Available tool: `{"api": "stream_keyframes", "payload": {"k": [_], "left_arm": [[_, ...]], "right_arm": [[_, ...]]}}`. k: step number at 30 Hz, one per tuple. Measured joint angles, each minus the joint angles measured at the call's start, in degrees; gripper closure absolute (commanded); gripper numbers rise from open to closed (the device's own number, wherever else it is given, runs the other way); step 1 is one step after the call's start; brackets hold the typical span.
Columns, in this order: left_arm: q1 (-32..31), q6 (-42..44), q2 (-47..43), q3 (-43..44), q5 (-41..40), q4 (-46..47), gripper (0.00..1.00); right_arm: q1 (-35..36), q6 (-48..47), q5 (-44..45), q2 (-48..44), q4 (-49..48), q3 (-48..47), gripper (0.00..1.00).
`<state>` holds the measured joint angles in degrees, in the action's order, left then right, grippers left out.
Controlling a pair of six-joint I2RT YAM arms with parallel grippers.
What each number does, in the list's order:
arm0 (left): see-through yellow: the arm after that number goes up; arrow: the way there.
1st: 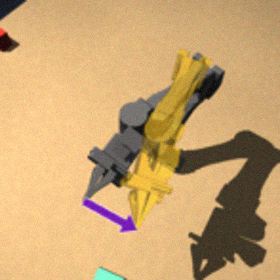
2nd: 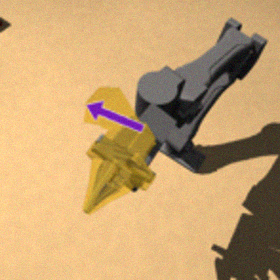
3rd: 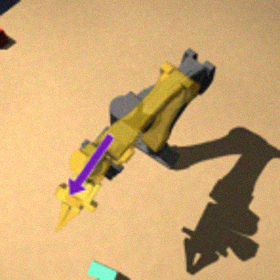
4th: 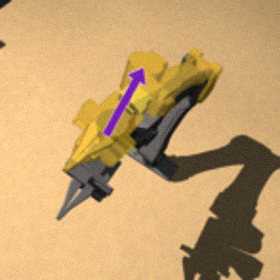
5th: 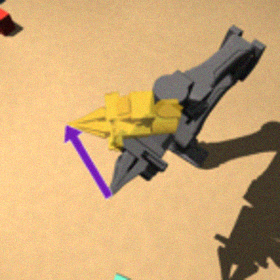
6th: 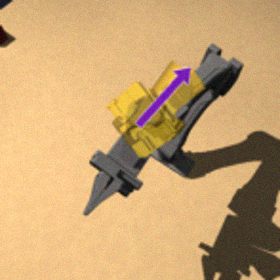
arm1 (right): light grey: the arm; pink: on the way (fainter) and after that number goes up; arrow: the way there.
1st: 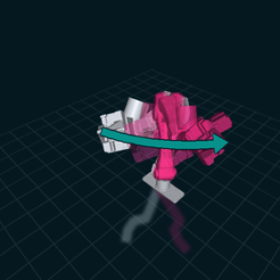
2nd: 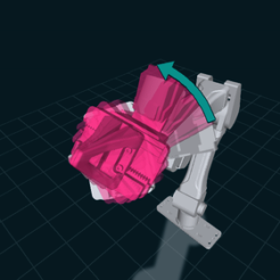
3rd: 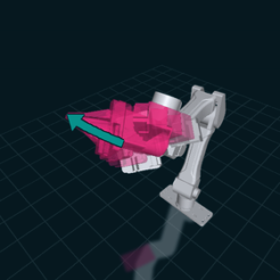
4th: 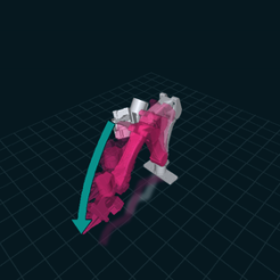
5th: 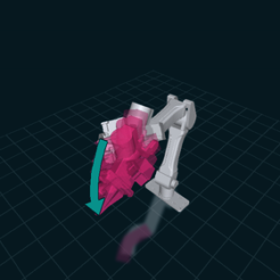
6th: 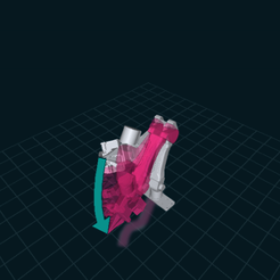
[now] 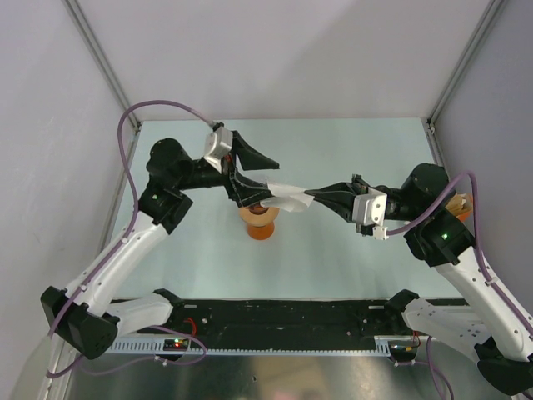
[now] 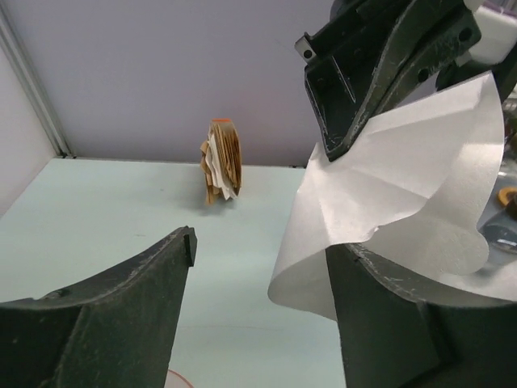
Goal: Place the coffee filter in the dripper
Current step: Place the coffee filter in the coffee dripper.
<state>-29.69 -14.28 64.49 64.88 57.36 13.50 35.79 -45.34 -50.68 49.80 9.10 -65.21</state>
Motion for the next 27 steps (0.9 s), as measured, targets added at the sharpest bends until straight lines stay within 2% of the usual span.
{"api": "stream_keyframes", "payload": {"k": [5,9,13,15,24,27], "left_arm": [[-1.60,9.79,-1.07,0.39,-0.48,-6.19,0.38],[-2.43,16.37,-2.95,0.39,-0.68,-9.11,0.52],[-3.56,19.47,-4.52,0.39,-0.57,-10.23,0.65],[-3.91,20.37,-4.98,0.55,-0.24,-10.38,0.68],[-4.42,21.92,-4.87,2.05,1.60,-10.91,0.52],[-4.70,22.88,-4.81,2.05,1.44,-11.23,0.49]], "right_arm": [[0.00,1.99,-0.74,0.00,1.07,0.00,1.00],[0.00,3.80,-0.87,0.11,1.81,0.00,0.98],[0.00,5.86,-0.85,0.90,2.43,-0.07,0.95],[-0.09,6.69,-0.85,1.40,2.84,-0.09,0.94],[-0.79,11.58,-0.83,3.06,2.91,-1.25,0.93],[-0.70,12.79,-0.83,3.23,2.80,-1.70,0.94]]}}
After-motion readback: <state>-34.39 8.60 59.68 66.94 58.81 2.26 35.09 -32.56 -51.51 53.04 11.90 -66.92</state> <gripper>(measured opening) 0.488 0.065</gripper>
